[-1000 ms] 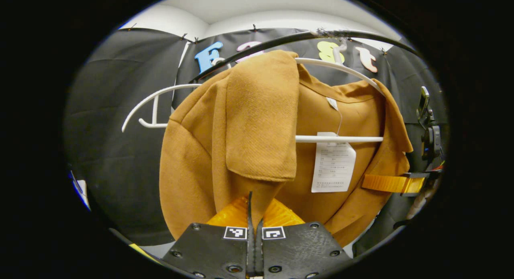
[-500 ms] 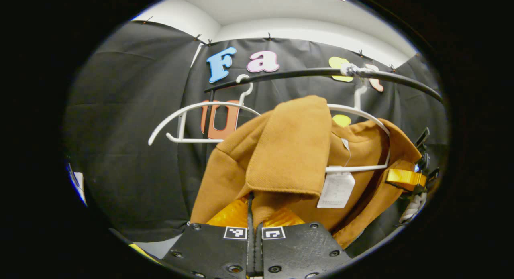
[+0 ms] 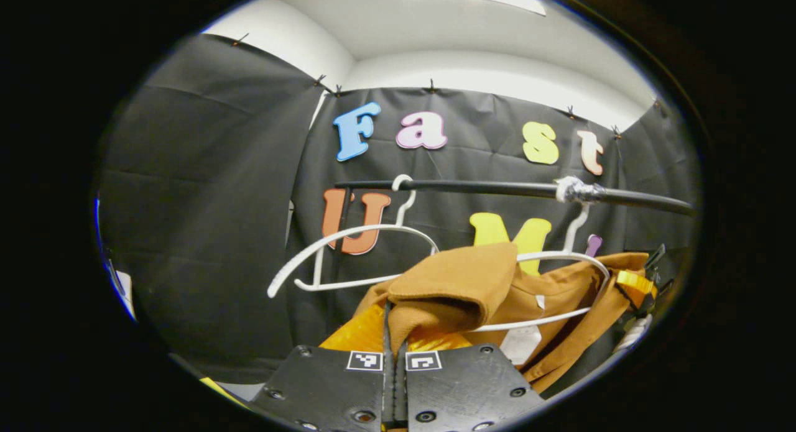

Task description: Grasp the clothes on the hanger with both hands and then place them into the laundry hamper below.

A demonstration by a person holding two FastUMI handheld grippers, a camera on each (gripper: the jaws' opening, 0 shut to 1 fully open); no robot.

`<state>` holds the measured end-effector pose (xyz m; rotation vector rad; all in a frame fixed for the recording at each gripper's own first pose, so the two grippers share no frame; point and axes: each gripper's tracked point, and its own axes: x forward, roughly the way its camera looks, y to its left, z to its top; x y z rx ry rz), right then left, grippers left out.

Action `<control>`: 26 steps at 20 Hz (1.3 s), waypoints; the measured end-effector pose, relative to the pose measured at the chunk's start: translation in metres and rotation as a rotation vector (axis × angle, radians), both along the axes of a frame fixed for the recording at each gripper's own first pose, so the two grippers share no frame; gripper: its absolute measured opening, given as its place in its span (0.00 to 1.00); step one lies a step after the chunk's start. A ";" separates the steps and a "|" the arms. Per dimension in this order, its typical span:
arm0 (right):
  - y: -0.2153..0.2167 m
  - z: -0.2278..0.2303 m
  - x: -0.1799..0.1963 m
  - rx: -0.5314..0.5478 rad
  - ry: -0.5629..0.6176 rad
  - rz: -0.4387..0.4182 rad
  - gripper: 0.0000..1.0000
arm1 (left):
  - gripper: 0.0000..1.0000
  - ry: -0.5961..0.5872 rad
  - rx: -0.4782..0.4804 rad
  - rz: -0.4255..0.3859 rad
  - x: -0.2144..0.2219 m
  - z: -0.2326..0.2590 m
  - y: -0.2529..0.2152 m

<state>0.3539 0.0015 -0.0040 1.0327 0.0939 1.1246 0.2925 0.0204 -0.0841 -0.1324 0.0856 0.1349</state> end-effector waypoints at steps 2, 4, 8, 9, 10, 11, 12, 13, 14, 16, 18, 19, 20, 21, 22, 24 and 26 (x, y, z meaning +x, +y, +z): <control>-0.012 0.003 0.004 0.023 0.006 -0.026 0.05 | 0.00 -0.011 -0.019 0.026 0.000 0.006 0.009; -0.021 0.005 0.009 0.052 0.022 -0.036 0.04 | 0.04 -0.004 -0.038 0.028 0.002 0.000 0.010; -0.037 0.002 0.020 0.115 0.071 -0.056 0.04 | 0.05 0.050 -0.052 0.014 0.008 -0.018 0.009; -0.040 0.002 0.023 0.131 0.082 -0.062 0.04 | 0.00 0.056 -0.051 0.016 0.009 -0.020 0.011; -0.043 0.003 0.025 0.140 0.087 -0.066 0.05 | 0.00 0.060 -0.063 0.010 0.010 -0.022 0.013; -0.048 0.002 0.029 0.155 0.091 -0.077 0.04 | 0.00 0.062 -0.075 0.011 0.010 -0.023 0.015; -0.053 0.003 0.033 0.178 0.104 -0.083 0.04 | 0.00 0.069 -0.092 0.010 0.010 -0.027 0.016; -0.059 0.000 0.035 0.197 0.117 -0.086 0.04 | 0.00 0.074 -0.109 0.009 0.009 -0.030 0.017; -0.064 -0.004 0.039 0.210 0.134 -0.091 0.04 | 0.05 0.078 -0.130 0.003 0.009 -0.034 0.014; -0.070 -0.015 0.044 0.217 0.171 -0.106 0.04 | 0.00 0.085 -0.157 -0.004 0.005 -0.043 0.009; -0.076 -0.023 0.047 0.234 0.204 -0.125 0.04 | 0.00 0.091 -0.160 -0.007 0.004 -0.049 0.002; -0.080 -0.026 0.049 0.244 0.221 -0.134 0.04 | 0.00 0.091 -0.154 0.000 0.005 -0.051 0.000; -0.083 -0.028 0.053 0.253 0.235 -0.141 0.03 | 0.00 0.095 -0.143 0.004 0.007 -0.053 -0.001; -0.083 -0.030 0.056 0.255 0.245 -0.144 0.04 | 0.00 0.094 -0.136 0.005 0.007 -0.053 -0.001; -0.086 -0.034 0.061 0.252 0.265 -0.156 0.04 | 0.05 0.097 -0.149 0.000 0.007 -0.054 -0.002; -0.082 -0.058 0.069 0.182 0.321 -0.190 0.02 | 0.05 0.117 -0.186 -0.004 0.008 -0.061 -0.003; -0.076 -0.072 0.065 0.132 0.347 -0.192 0.03 | 0.05 0.134 -0.162 -0.003 0.005 -0.069 -0.001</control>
